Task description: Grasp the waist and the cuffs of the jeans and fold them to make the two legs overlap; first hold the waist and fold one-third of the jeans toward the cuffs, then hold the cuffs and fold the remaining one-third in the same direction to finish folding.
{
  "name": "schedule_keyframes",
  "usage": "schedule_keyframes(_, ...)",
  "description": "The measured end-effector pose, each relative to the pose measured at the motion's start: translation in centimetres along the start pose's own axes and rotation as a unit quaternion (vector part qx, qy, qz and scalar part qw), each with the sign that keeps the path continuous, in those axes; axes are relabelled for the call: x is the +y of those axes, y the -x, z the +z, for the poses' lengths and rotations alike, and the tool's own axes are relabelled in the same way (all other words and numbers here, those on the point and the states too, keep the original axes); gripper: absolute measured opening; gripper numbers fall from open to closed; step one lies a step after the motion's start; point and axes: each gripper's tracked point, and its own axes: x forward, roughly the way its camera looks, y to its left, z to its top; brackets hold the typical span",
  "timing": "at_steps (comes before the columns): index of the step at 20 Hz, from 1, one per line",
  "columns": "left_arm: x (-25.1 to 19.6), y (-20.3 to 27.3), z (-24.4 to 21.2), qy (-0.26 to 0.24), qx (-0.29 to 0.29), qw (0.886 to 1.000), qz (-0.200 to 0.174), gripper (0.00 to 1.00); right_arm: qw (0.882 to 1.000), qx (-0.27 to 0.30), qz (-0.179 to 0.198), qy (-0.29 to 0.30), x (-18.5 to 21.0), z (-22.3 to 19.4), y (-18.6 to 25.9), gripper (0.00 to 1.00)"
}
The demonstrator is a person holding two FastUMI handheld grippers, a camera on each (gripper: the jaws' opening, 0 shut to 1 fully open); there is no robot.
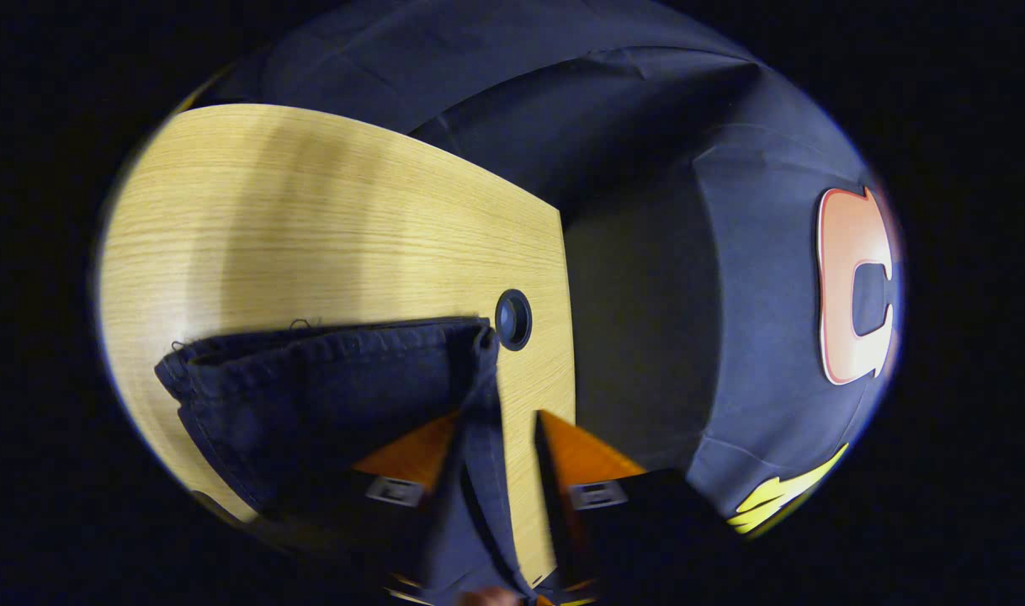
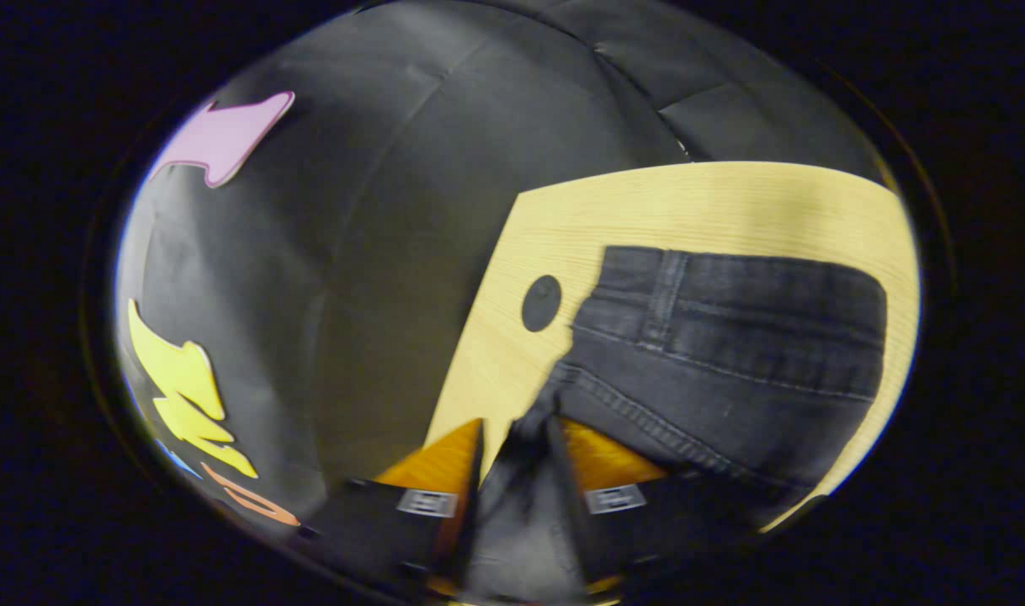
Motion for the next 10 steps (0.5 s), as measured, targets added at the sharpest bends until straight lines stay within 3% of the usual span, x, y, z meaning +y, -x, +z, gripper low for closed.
schedule_keyframes(1, -0.2, 0.7, 0.4, -0.003, -0.003, 1.000, -0.001, 1.00, 1.000, -0.002, -0.001, 0.005, -0.1, -0.1, 0.0, 0.68)
schedule_keyframes(2, -0.6, 1.1, 0.4, 0.001, 0.001, 1.000, -0.006, 0.98, 1.000, 0.000, -0.004, 0.014, -0.1, -0.3, 0.0, 0.88)
schedule_keyframes(4, -1.3, 0.9, -0.1, 0.008, 0.003, 1.000, -0.020, 0.99, 1.000, 0.004, -0.004, 0.018, 0.3, -0.6, 0.2, 0.88)
schedule_keyframes(5, -2.1, 1.3, -0.3, 0.001, 0.002, 0.999, -0.032, 0.99, 1.000, 0.009, 0.003, 0.012, 0.9, -0.8, 0.4, 0.96)
schedule_keyframes(6, -3.1, 2.5, -0.6, -0.015, 0.002, 0.999, -0.046, 0.99, 1.000, 0.013, 0.010, 0.011, 1.2, -1.0, 0.9, 0.88)
schedule_keyframes(7, -4.1, 2.8, -1.0, -0.040, 0.000, 0.997, -0.060, 0.99, 1.000, 0.011, 0.018, 0.016, 1.6, -0.9, 1.6, 0.96)
schedule_keyframes(10, -7.1, 5.9, -2.4, -0.121, -0.009, 0.988, -0.091, 0.98, 0.999, 0.003, 0.043, 0.025, 3.0, -0.3, 4.1, 0.96)
